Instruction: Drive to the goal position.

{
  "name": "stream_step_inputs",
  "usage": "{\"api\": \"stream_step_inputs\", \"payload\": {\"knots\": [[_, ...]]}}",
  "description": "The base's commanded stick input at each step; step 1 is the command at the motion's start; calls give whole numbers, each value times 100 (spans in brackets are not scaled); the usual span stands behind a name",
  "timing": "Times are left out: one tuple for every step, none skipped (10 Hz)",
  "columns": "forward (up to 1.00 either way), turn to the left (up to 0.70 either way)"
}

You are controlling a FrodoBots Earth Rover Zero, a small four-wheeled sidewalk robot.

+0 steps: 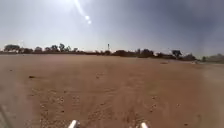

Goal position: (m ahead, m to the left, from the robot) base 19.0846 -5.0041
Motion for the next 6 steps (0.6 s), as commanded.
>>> {"api": "stream_step_inputs", "payload": {"knots": [[70, 0], [70, 0], [70, 0], [70, 0], [70, 0], [70, 0]]}}
